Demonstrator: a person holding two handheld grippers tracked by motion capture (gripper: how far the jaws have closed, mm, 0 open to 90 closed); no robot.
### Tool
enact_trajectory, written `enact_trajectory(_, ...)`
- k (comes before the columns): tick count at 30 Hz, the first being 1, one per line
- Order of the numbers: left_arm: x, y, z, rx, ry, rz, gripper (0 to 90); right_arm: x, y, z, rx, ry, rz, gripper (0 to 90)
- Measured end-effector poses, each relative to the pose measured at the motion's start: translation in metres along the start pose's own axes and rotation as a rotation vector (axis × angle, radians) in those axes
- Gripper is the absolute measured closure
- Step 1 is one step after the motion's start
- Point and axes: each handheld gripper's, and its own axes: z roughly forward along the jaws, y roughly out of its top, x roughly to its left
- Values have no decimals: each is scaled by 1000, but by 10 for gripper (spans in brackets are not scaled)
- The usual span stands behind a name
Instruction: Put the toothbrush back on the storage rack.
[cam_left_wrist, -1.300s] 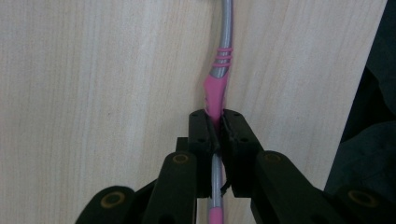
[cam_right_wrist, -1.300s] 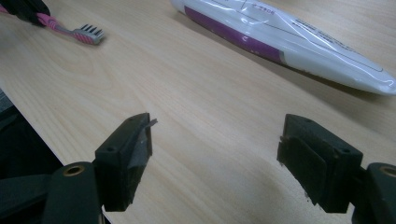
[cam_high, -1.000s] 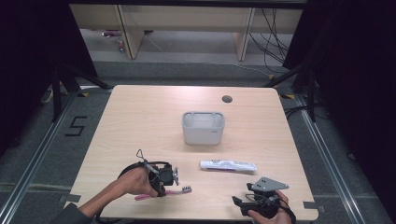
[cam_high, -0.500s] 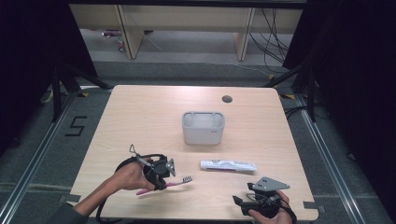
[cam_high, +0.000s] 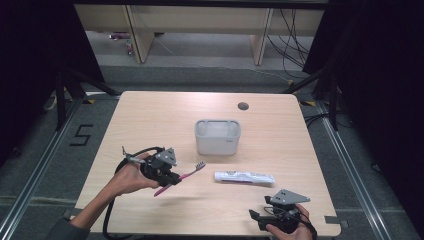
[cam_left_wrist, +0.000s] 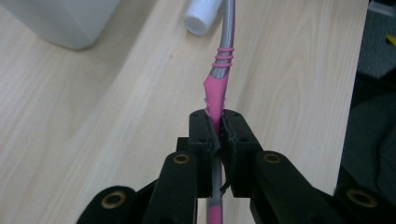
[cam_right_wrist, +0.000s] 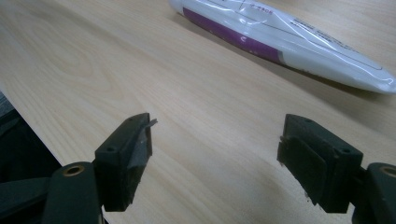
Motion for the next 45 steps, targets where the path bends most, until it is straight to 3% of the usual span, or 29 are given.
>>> enact_trajectory(5, 6, 1, -7, -44, 20, -6, 829, -1, 0, 0, -4, -2, -2, 258)
enact_trajectory(9, 10, 2, -9, -86, 37, -35, 829, -1, 0, 0, -6, -3, -1, 258)
enact_trajectory(10, 11, 2, -10, -93, 33, -39, 829, 2, 0, 0, 4, 0, 28, 258)
enact_trajectory(13, 13, 2, -11, -118, 41, -52, 829, -2, 0, 1, -10, -2, -22, 258)
enact_trajectory(15, 15, 3, -13, -148, 54, -64, 829, 0, 0, 0, -2, -3, 7, 258)
enact_trajectory(17, 18, 3, -15, -198, 68, -91, 829, -1, 0, 0, -5, -3, -1, 258)
enact_trajectory(25, 29, 4, -18, -313, 128, -159, 829, -1, 0, 0, -8, -9, -2, 258)
enact_trajectory(35, 39, 10, -20, -435, 176, -225, 829, -1, 0, -1, -15, -6, 10, 258)
enact_trajectory(39, 42, 12, -20, -460, 189, -234, 829, -2, 0, -2, -15, -18, -10, 258)
enact_trajectory(41, 43, 13, -20, -473, 194, -249, 829, 0, 0, -1, -10, -11, 21, 258)
enact_trajectory(42, 44, 13, -21, -475, 210, -252, 829, -2, 0, -1, -15, -7, -3, 258)
enact_trajectory(45, 48, 13, -19, -501, 215, -268, 829, -2, 0, -1, -13, -2, 7, 258)
